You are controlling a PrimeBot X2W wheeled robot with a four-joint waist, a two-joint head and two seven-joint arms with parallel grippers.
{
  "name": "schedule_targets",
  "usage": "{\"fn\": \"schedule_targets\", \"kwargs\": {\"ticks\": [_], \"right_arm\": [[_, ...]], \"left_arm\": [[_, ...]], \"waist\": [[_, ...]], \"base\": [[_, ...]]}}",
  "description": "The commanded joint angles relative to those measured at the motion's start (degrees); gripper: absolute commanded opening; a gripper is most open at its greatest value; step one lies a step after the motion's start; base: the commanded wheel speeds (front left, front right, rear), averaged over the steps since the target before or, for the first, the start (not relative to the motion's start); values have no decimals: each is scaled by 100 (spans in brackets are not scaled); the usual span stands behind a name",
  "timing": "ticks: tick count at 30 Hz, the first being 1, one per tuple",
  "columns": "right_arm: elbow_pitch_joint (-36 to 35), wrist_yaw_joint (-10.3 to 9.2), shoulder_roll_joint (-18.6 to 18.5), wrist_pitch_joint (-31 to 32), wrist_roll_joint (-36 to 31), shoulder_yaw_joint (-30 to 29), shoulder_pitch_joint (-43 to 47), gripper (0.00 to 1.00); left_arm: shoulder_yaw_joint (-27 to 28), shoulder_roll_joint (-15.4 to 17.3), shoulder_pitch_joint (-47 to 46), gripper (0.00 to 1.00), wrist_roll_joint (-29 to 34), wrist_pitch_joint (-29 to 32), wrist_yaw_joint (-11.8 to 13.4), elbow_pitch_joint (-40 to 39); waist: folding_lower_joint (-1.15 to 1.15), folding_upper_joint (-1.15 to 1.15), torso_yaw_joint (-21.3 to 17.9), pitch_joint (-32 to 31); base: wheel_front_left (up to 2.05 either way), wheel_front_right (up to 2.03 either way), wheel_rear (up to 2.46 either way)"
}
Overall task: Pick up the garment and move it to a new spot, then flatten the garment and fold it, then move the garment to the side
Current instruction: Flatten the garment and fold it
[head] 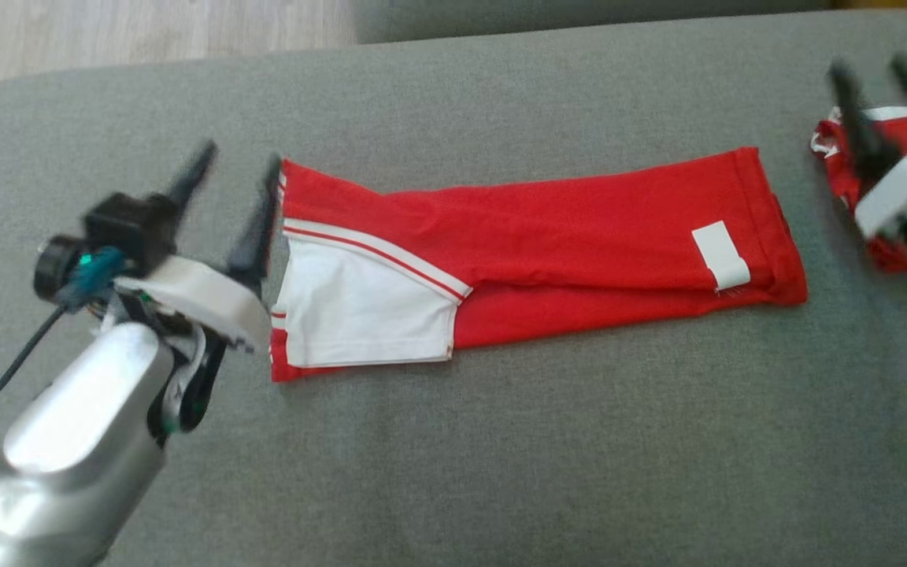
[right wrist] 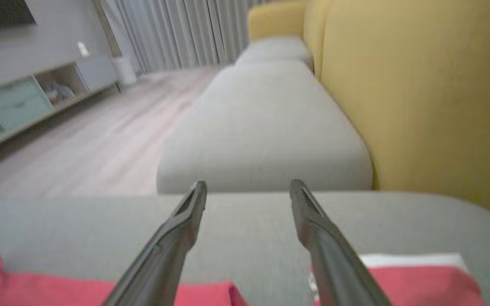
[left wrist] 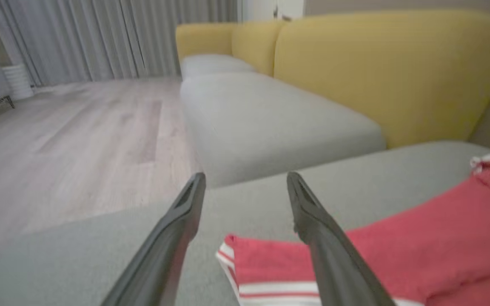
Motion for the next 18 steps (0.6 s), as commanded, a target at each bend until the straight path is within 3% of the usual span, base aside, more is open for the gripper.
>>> {"fn": "schedule_targets", "kwargs": {"ticks": [1,5,6,7,8,14,18], "right_arm": [[-199,-4,125,-338,-123,-165,-99,100],[-320,-4,701,-1176,-641,-685,90,100],[-320,-4,701,-1176,-641,-685,90,100],[-382,-4,1046,-1468,-920,-955,263,100],[-382,-4,1046,-1468,-920,-955,263,100],[-825,-4,2145,-1821,-2008,-1779,984,100],[-1247,-4,2566,-1852,-2639,-2071,1635,100]], "left_arm": [[466,77,-280,100,-49,-344,168,-132],[944,-225,-87,100,-135,-1080,538,-227],[944,-225,-87,100,-135,-1080,538,-227],[1086,-347,84,100,-59,-1206,645,-282],[1086,-347,84,100,-59,-1206,645,-282],[1644,-729,832,100,533,-1268,744,-516],[2131,-1146,1509,100,993,-1270,629,-592]], "waist": [[0,0,13,-73],[0,0,34,-203],[0,0,34,-203],[0,0,37,-254],[0,0,37,-254],[0,0,15,-328],[0,0,21,-381]], "base": [[0,0,0],[0,0,0],[0,0,0],[0,0,0],[0,0,0],[0,0,0],[0,0,0]]}}
